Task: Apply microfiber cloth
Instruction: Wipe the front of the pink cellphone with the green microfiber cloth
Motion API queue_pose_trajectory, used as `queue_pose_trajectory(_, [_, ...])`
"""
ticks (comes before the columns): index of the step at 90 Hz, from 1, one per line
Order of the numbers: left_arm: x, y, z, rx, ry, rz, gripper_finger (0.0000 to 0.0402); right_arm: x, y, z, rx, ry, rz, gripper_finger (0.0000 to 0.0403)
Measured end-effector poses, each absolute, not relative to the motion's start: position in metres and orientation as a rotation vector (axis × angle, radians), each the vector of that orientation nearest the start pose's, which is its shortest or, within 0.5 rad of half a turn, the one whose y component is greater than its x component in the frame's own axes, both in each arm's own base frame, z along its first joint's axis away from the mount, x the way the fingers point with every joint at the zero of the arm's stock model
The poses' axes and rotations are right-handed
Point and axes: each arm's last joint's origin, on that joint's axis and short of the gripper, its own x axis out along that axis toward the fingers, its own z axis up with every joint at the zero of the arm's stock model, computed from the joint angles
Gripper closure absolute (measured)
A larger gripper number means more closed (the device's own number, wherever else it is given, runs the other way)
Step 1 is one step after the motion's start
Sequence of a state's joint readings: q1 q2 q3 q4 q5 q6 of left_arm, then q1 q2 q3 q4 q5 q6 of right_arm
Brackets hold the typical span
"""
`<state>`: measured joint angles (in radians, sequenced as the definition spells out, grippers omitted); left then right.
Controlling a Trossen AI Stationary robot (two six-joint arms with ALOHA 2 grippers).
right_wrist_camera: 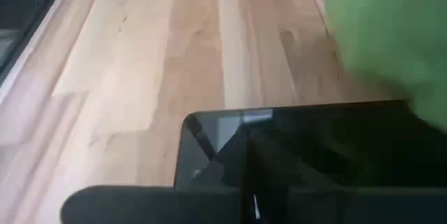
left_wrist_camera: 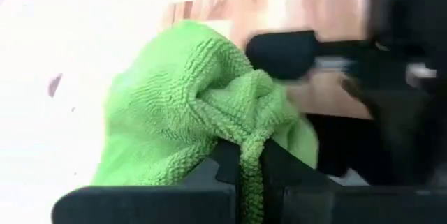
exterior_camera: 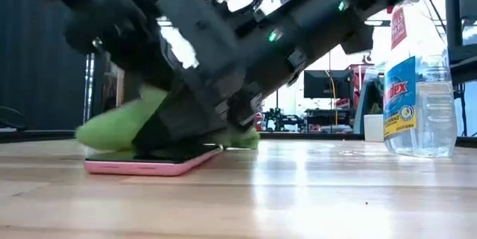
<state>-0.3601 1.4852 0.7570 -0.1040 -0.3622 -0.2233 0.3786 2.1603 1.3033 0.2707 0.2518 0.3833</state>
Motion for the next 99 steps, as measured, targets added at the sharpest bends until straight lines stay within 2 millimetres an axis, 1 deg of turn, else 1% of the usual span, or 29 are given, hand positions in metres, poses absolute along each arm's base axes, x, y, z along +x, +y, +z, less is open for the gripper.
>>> queue_pose_trajectory(7, [0.262,-0.093,0.192,0.069,0.733,0.072,0.0401,0.419,0.158,0.161,0.184,0.518,0.022,0.0403])
queue_pose_trajectory(12, [0.257,-0.094,0.202,0.053,0.704,0.067,0.0401,0.415,0.154,0.181,0.169,0.506,0.015,0.0403])
queue_pose_trajectory(20, [0.248,-0.099,0.21,0.003,0.697,0.057,0.0401,0.406,0.148,0.194,0.117,0.557,-0.003,0.0403])
queue_pose_trajectory(29, [0.238,-0.112,0.213,-0.038,0.706,0.012,0.0401,0.4,0.14,0.198,0.082,0.611,-0.047,0.0403])
queue_pose_trajectory(34, [0.23,-0.122,0.214,-0.055,0.717,-0.021,0.0401,0.399,0.135,0.194,0.067,0.654,-0.063,0.0403])
queue_pose_trajectory(43, [0.219,-0.142,0.215,-0.095,0.724,-0.096,0.0401,0.404,0.127,0.177,0.055,0.705,-0.093,0.0403])
queue_pose_trajectory(49, [0.212,-0.156,0.214,-0.109,0.724,-0.156,0.0401,0.409,0.122,0.17,0.058,0.706,-0.107,0.0403])
queue_pose_trajectory(57, [0.209,-0.171,0.213,-0.128,0.699,-0.211,0.0401,0.416,0.116,0.162,0.068,0.678,-0.119,0.0403])
queue_pose_trajectory(65, [0.212,-0.18,0.21,-0.119,0.66,-0.233,0.0401,0.422,0.112,0.151,0.074,0.666,-0.127,0.0403])
queue_pose_trajectory(75, [0.218,-0.181,0.201,-0.063,0.634,-0.157,0.0401,0.426,0.115,0.135,0.084,0.667,-0.126,0.0403])
queue_pose_trajectory(87, [0.235,-0.17,0.181,0.011,0.661,-0.034,0.0401,0.427,0.12,0.117,0.122,0.699,-0.141,0.0403])
queue_pose_trajectory(93, [0.244,-0.164,0.171,0.031,0.686,-0.007,0.0401,0.427,0.122,0.112,0.131,0.697,-0.143,0.0403])
queue_pose_trajectory(99, [0.253,-0.159,0.161,0.03,0.712,-0.023,0.0401,0.429,0.122,0.107,0.149,0.691,-0.154,0.0403])
